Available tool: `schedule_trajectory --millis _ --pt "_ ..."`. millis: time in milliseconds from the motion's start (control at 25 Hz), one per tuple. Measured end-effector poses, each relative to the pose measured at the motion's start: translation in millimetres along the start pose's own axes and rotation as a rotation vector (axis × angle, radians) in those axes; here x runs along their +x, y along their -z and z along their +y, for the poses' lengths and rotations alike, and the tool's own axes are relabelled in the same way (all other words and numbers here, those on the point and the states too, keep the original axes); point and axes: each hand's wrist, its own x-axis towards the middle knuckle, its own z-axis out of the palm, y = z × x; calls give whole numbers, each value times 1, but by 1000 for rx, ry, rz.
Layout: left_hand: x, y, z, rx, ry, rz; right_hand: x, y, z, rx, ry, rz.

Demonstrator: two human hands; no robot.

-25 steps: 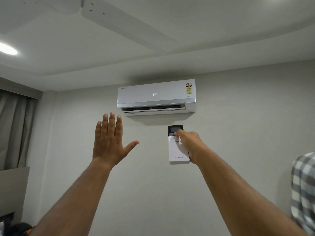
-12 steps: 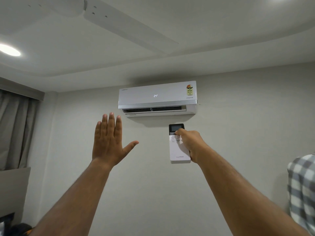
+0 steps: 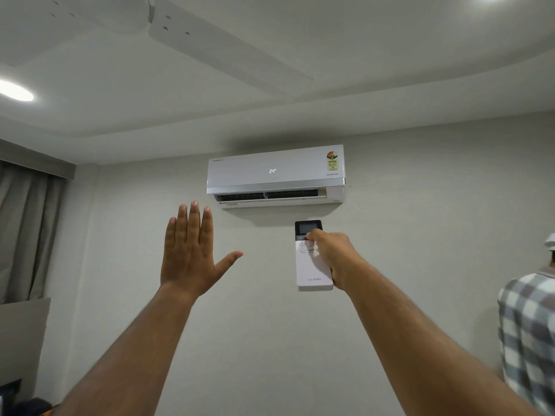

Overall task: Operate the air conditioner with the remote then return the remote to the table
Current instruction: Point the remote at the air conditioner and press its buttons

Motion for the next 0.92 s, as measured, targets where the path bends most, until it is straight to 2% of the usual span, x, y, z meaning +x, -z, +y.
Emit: schedule_trajectory --millis 920 --pt "-3 4 -4 -17 3 -3 -8 -4 -3 27 -15 -13"
